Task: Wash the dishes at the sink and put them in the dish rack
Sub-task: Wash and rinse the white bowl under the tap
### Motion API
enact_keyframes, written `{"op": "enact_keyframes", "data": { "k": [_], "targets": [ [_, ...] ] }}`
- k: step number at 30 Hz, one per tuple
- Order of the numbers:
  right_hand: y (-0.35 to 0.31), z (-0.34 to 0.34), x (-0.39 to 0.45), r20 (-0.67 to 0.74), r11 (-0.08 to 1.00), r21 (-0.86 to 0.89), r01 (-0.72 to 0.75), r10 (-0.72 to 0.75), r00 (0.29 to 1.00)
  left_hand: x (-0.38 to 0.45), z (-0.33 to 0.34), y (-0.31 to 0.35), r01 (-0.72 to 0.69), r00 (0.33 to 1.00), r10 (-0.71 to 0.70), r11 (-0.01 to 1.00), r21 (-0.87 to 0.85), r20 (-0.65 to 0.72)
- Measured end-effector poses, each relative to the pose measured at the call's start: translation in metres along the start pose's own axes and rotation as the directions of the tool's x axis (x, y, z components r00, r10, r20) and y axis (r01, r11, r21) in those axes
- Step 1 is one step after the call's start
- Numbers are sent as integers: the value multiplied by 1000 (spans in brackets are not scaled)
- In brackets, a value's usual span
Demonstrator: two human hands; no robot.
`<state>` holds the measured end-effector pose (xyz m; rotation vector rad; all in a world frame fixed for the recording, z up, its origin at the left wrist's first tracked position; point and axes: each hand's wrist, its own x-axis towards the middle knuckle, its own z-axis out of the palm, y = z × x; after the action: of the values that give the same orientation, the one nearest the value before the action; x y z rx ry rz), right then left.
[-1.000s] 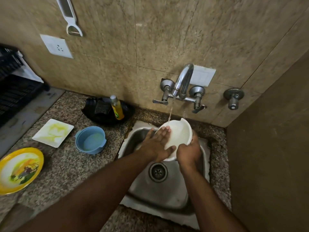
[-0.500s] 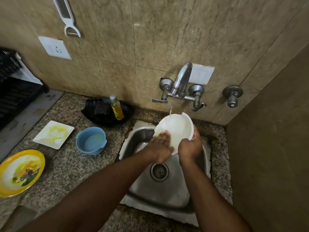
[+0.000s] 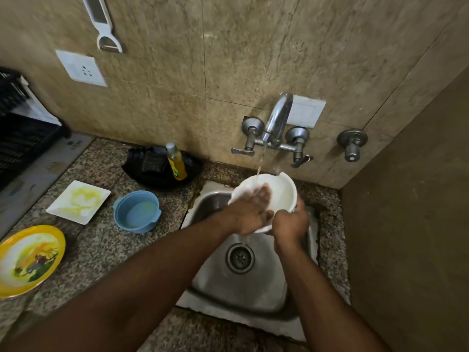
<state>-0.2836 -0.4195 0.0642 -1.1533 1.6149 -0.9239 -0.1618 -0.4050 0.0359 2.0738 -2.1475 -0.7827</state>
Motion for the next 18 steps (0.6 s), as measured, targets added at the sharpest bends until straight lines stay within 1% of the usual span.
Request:
{"op": "enact_keyframes", "data": {
  "k": [1, 2, 4, 5, 8, 10, 11, 13, 14, 15, 16, 18],
  "targets": [
    [2, 0, 0, 10, 1000, 7, -10, 10, 1000, -1, 1, 4, -95, 995, 96, 994, -49, 25],
    [6, 2, -1, 21, 1000, 13, -15, 15, 1000, -2, 3, 5, -150, 987, 154, 985, -82, 37],
    [6, 5, -3, 37, 999, 24, -32, 31, 999, -2, 2, -2, -179, 983, 182, 981, -72, 33],
    [4, 8, -4, 47, 999, 43, -33, 31, 998, -2, -1, -8, -161, 987, 161, 987, -29, 16],
    [-6, 15, -7, 70, 996, 74, -49, 44, 997, 0, -11, -21, 4, 998, 3, 994, 112, -65],
    [-5, 16, -7, 66, 995, 86, -48, 43, 997, -2, -8, -18, 94, 993, -84, 988, 124, -79],
    [-4, 15, -7, 60, 996, 82, -39, 34, 998, -3, -2, -15, 157, 984, -147, 982, 106, -98],
    [-3, 15, -7, 48, 998, 46, -31, 29, 998, -3, 8, -8, 300, 947, -297, 954, 4, -119],
    [-4, 16, -7, 49, 999, 34, -34, 32, 998, -3, 13, -9, 354, 931, -356, 934, -41, -76],
    [-4, 18, -7, 48, 999, 35, -31, 30, 998, -3, 16, -10, 364, 931, -365, 930, -57, -4],
    [-4, 19, -6, 36, 999, 33, -34, 32, 999, -5, 18, -11, 322, 946, -318, 941, -100, 61],
    [-7, 20, -3, 15, 998, 46, -50, 50, 999, -11, 15, -7, 152, 982, -127, 971, -187, 141]
  ]
}}
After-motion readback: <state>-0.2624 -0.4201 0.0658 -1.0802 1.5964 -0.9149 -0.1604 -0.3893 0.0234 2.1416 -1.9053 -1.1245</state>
